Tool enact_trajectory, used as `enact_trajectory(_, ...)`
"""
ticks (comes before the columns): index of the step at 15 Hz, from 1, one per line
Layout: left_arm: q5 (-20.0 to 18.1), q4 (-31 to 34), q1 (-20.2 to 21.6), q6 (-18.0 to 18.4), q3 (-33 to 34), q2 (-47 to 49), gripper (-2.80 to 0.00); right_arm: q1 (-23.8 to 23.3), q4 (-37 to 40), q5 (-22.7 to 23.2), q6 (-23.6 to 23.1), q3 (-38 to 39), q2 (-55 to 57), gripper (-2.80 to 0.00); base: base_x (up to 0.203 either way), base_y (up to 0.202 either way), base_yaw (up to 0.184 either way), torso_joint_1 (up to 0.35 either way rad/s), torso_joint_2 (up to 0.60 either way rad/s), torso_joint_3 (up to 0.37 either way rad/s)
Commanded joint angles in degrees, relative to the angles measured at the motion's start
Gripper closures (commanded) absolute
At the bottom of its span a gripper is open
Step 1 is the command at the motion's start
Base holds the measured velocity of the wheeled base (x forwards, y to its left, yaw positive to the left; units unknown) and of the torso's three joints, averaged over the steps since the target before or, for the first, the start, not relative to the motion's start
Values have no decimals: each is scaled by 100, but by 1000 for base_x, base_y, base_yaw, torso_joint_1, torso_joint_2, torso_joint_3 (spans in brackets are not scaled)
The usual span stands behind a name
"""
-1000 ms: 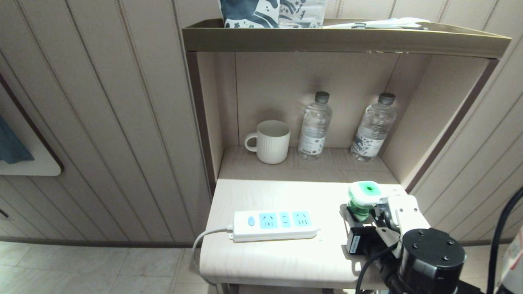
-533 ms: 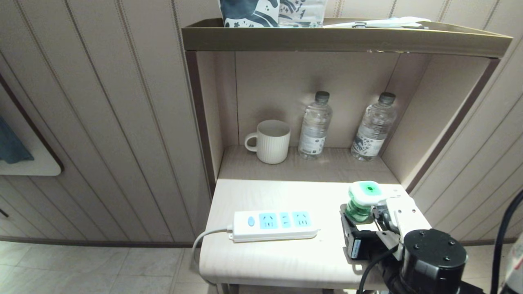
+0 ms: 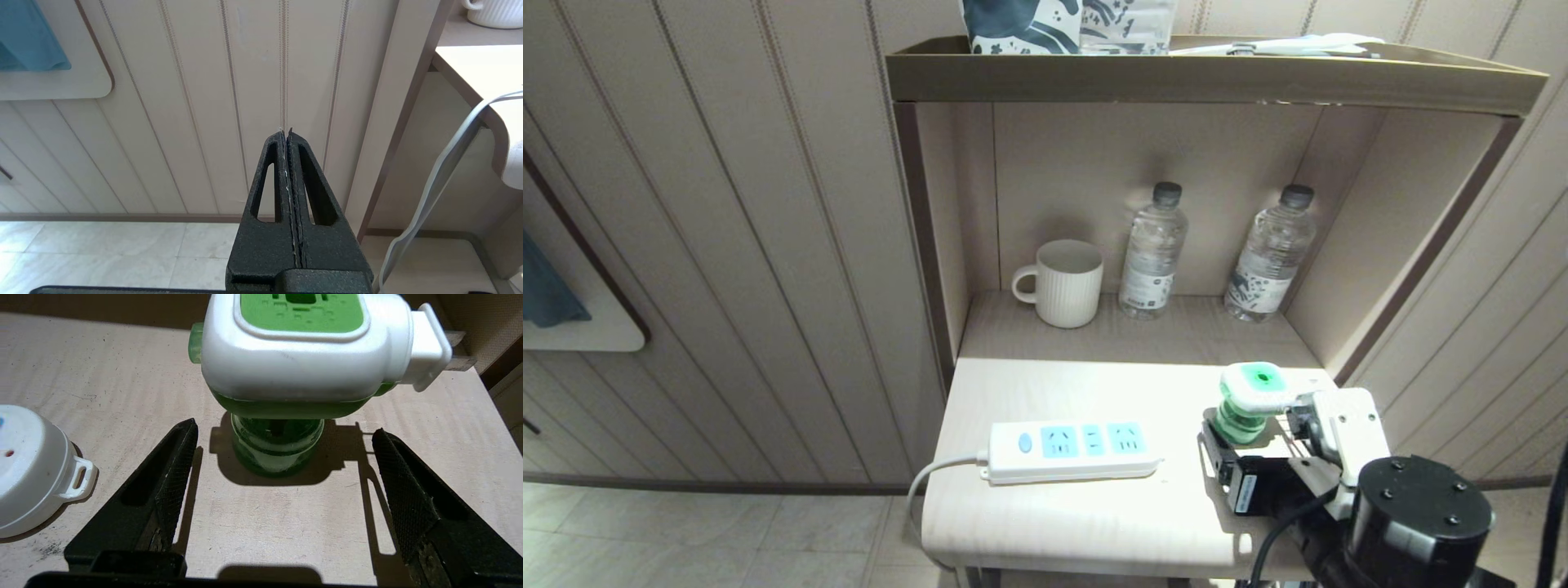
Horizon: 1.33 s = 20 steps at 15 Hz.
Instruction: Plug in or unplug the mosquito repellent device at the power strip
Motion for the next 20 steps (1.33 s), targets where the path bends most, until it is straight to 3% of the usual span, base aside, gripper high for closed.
enact_trajectory(1,0,-9,2,1,0,-2,0,19,-277,-14,-233,91,-521,-280,0,0,0,0,0,0)
enact_trajectory(8,0,-3,2,1,0,-2,0,116,-246,-5,-472,702,-1013,-280,0,0,0,0,0,0)
enact_trajectory(14,0,-9,2,1,0,-2,0,192,782,0,-511,702,-1668,-280,0,0,0,0,0,0)
enact_trajectory(17,0,-8,2,1,0,-2,0,192,1890,0,-541,692,-2120,-280,0,0,0,0,0,0)
enact_trajectory(20,0,-9,2,1,0,-2,0,184,2109,0,-657,698,-2392,-280,0,0,0,0,0,0)
